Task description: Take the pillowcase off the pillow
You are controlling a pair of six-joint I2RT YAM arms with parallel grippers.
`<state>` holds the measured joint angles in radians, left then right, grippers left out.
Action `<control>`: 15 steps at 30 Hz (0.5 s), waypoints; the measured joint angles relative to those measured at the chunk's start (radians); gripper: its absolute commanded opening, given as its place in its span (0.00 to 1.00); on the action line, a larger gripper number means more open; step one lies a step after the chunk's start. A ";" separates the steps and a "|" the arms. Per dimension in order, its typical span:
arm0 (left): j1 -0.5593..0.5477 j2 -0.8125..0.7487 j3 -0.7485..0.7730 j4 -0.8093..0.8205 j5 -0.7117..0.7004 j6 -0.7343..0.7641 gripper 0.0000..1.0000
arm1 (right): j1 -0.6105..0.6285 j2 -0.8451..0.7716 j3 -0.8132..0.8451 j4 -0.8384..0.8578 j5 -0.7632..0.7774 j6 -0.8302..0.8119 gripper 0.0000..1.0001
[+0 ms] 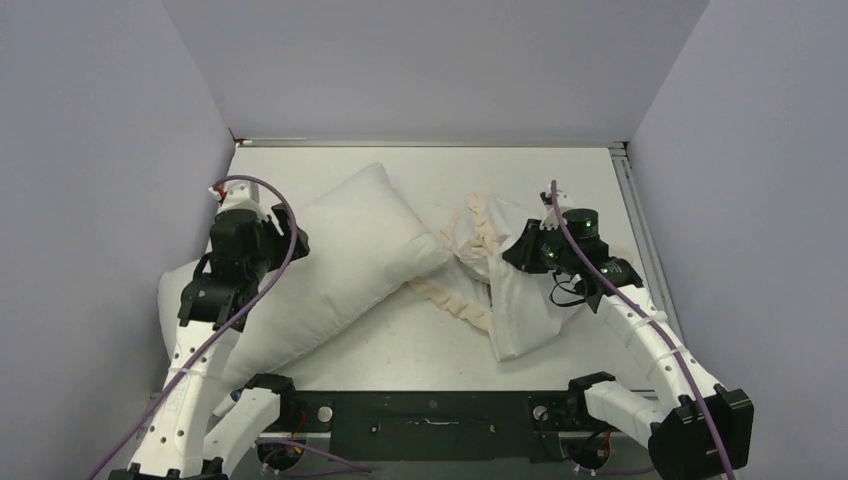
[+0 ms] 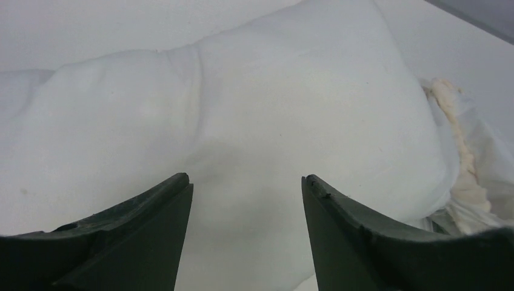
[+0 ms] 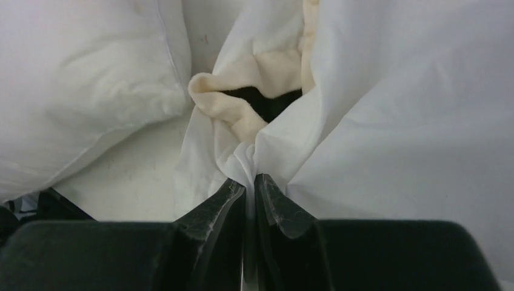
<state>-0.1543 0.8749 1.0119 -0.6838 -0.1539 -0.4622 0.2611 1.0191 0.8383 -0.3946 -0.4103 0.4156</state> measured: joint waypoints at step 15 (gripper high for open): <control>0.000 -0.466 -0.093 -0.021 0.037 -0.008 0.94 | 0.128 0.036 -0.100 -0.142 -0.097 -0.055 0.66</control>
<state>-0.1543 0.4088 0.9184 -0.7048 -0.1173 -0.4698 0.3893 1.0554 0.7387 -0.5365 -0.5068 0.3603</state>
